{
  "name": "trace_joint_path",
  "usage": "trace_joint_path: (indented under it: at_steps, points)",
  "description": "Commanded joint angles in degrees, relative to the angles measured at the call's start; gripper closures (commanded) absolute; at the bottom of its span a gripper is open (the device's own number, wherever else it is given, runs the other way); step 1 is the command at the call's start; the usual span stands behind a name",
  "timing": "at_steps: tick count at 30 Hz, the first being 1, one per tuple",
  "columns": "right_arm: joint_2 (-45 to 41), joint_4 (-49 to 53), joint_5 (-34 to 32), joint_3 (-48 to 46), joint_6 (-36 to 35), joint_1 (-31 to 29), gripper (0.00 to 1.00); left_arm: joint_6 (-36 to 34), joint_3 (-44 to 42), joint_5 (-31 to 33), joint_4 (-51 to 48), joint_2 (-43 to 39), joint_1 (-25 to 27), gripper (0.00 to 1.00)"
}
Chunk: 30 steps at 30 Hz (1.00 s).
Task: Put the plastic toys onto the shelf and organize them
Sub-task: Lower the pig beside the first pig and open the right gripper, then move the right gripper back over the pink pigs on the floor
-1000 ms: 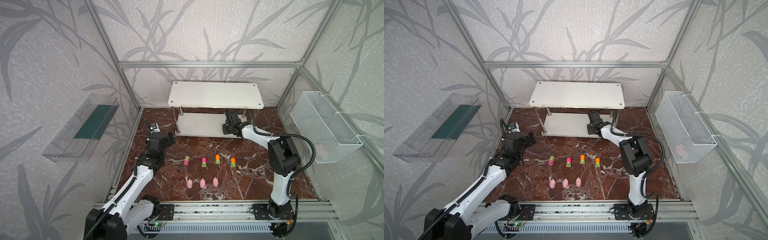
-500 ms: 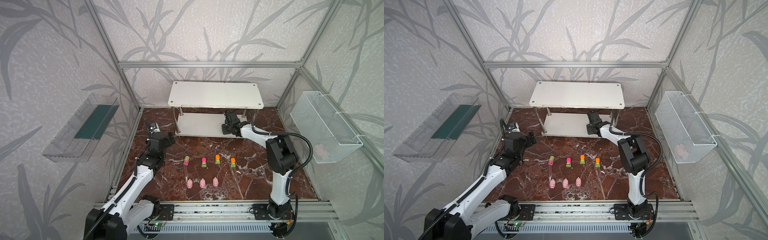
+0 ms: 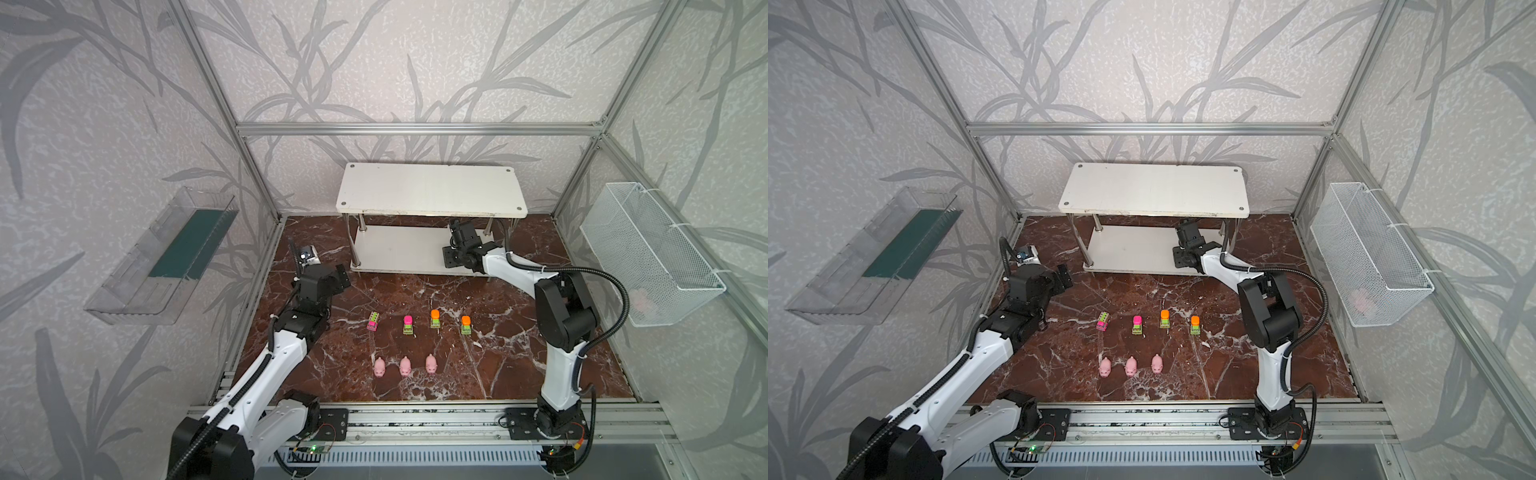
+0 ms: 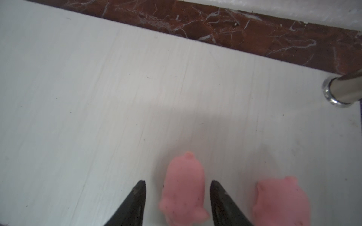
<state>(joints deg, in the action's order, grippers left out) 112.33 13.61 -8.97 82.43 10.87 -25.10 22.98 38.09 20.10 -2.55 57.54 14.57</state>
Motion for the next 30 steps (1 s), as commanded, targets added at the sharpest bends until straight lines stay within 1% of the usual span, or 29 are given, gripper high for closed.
trace_joint_path:
  at_steps: [1,8,12,16,21,25,27,30]
  points:
    - [-4.45,-0.5,1.58,-1.22,0.12,0.23,0.44,0.35,-0.64,1.43,-0.31,-0.07,0.11,0.03]
    - [-9.72,-2.9,3.87,-5.88,1.47,0.24,0.42,0.48,-0.8,1.46,-0.27,-0.23,0.11,0.03]
    - [-14.2,-6.52,6.51,-11.27,2.54,0.23,0.42,0.57,-1.08,1.44,-0.09,-0.32,0.11,0.03]
    - [-19.53,-8.05,8.61,-15.89,3.51,0.06,0.42,0.55,-1.0,1.37,-0.1,-0.5,0.11,0.03]
    - [-27.52,-11.02,11.11,-24.27,5.57,-1.01,0.39,0.4,-1.3,1.54,0.08,-0.89,0.11,0.03]
    - [-35.17,-10.77,9.8,-30.8,6.44,-4.6,0.34,0.31,-1.31,1.72,0.18,-1.2,0.11,0.03]
    - [-38.97,-9.3,7.91,-33.3,6.4,-7.8,0.31,0.31,-1.26,1.54,0.17,-1.27,0.11,0.03]
    - [-45.09,-6.97,4.64,-37.48,7.49,-13.59,0.31,0.36,-1.35,1.59,0.26,-1.39,0.15,0.03]
